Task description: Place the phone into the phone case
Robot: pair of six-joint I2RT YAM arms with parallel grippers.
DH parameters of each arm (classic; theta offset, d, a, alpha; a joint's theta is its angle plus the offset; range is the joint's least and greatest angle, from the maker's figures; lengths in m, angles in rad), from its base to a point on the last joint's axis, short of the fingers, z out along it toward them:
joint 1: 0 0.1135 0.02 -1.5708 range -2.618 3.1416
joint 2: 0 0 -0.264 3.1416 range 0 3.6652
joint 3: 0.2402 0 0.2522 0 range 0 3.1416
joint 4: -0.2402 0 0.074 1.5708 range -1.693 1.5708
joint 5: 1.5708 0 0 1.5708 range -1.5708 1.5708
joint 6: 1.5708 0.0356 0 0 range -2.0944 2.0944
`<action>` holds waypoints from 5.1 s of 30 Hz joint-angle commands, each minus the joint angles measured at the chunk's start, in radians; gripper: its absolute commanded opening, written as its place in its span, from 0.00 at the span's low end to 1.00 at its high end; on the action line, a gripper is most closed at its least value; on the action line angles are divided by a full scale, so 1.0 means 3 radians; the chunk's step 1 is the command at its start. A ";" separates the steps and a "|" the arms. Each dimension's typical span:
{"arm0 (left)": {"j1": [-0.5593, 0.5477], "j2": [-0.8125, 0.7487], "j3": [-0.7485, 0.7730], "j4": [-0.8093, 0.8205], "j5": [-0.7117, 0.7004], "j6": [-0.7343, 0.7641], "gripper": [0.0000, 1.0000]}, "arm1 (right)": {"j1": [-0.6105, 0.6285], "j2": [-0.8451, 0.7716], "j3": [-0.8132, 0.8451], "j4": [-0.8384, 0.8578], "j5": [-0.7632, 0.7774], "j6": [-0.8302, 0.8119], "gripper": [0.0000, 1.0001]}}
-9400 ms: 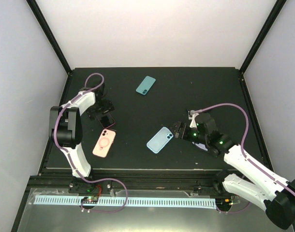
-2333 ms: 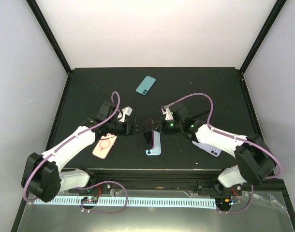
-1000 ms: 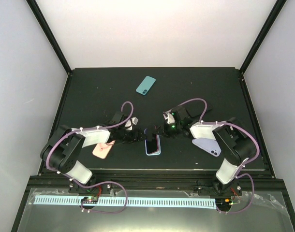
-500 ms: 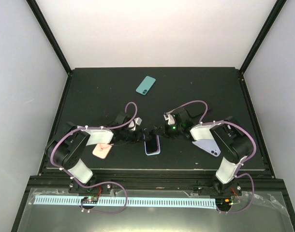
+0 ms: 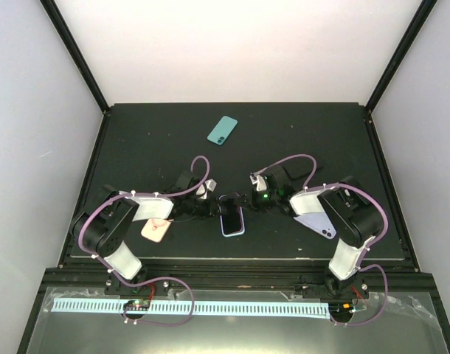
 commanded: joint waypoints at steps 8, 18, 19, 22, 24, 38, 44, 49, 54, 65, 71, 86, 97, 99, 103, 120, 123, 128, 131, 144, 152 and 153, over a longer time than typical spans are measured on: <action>-0.0044 -0.0053 -0.0073 -0.0062 -0.0161 0.0004 0.41 | 0.0030 -0.0395 0.0009 -0.0843 0.0607 -0.0238 0.34; -0.0047 -0.0037 -0.0091 -0.0037 -0.0144 0.0008 0.41 | 0.0030 -0.0639 -0.0017 -0.1133 0.0763 -0.0241 0.44; -0.0048 -0.0037 -0.0091 -0.0032 -0.0135 0.0004 0.41 | 0.0030 -0.0662 -0.0024 -0.1153 0.0776 -0.0221 0.44; -0.0055 -0.0035 -0.0096 -0.0022 -0.0090 0.0004 0.41 | 0.0030 -0.0686 -0.0047 -0.1213 0.0826 -0.0150 0.44; -0.0070 -0.0025 -0.0096 -0.0023 -0.0078 -0.0002 0.41 | 0.0031 -0.0683 -0.0093 -0.1148 0.0812 -0.0088 0.44; -0.0183 0.0015 -0.0157 0.0069 -0.0080 -0.0122 0.29 | 0.0269 -0.0356 -0.0303 -0.0239 0.0521 0.0414 0.45; -0.0191 -0.0040 -0.0167 0.0009 -0.0106 -0.0110 0.23 | 0.0301 -0.0262 -0.0498 0.0789 0.0143 0.0916 0.45; -0.0187 -0.0142 -0.0172 -0.0128 -0.0248 -0.0070 0.23 | 0.0300 -0.0281 -0.0642 0.1279 -0.0013 0.1146 0.44; -0.0189 -0.0259 -0.0178 -0.0277 -0.0339 0.0007 0.25 | 0.0299 -0.0300 -0.0693 0.1473 -0.0085 0.1228 0.43; -0.0191 -0.0484 -0.0239 -0.0383 -0.0434 0.0029 0.30 | 0.0363 -0.0186 -0.0683 0.1641 -0.0155 0.1236 0.44; -0.0191 -0.0504 -0.0244 -0.0417 -0.0427 0.0027 0.30 | 0.0388 -0.0084 -0.0596 0.1598 -0.0235 0.1193 0.40; -0.0189 -0.0569 -0.0276 -0.0433 -0.0436 0.0028 0.34 | 0.0391 -0.0006 -0.0430 0.1243 -0.0311 0.1007 0.36; -0.0187 -0.0634 -0.0359 -0.0395 -0.0447 0.0038 0.37 | 0.0393 -0.0028 -0.0373 0.0965 -0.0423 0.0750 0.37; -0.0192 -0.0641 -0.0366 -0.0408 -0.0462 0.0044 0.37 | 0.0393 -0.0050 -0.0394 0.0964 -0.0421 0.0722 0.34; -0.0191 -0.0639 -0.0376 -0.0424 -0.0483 0.0059 0.38 | 0.0390 -0.0089 -0.0432 0.0992 -0.0410 0.0727 0.29; -0.0189 -0.0653 -0.0367 -0.0545 -0.0652 0.0106 0.47 | 0.0391 -0.0257 -0.0454 0.1026 -0.0376 0.0779 0.30; -0.0192 -0.0641 -0.0365 -0.0533 -0.0640 0.0097 0.46 | 0.0390 -0.0243 -0.0428 0.0921 -0.0373 0.0741 0.22; -0.0191 -0.0640 -0.0347 -0.0515 -0.0566 0.0070 0.46 | 0.0393 -0.0215 -0.0398 0.0821 -0.0350 0.0671 0.10; -0.0191 -0.0648 -0.0346 -0.0525 -0.0577 0.0076 0.46 | 0.0390 -0.0286 -0.0343 0.0575 -0.0231 0.0513 0.01; -0.0189 -0.0636 -0.0355 -0.0520 -0.0663 0.0053 0.45 | 0.0391 -0.0282 -0.0062 -0.0056 -0.0060 0.0206 0.22; -0.0101 -0.1073 -0.0617 -0.0271 -0.0662 -0.0137 0.47 | 0.0398 -0.0659 -0.0119 -0.0617 0.0398 -0.0127 0.01; -0.0062 -0.1114 -0.0638 -0.0233 -0.0601 -0.0151 0.48 | 0.0398 -0.0676 -0.0137 -0.0602 0.0395 -0.0137 0.02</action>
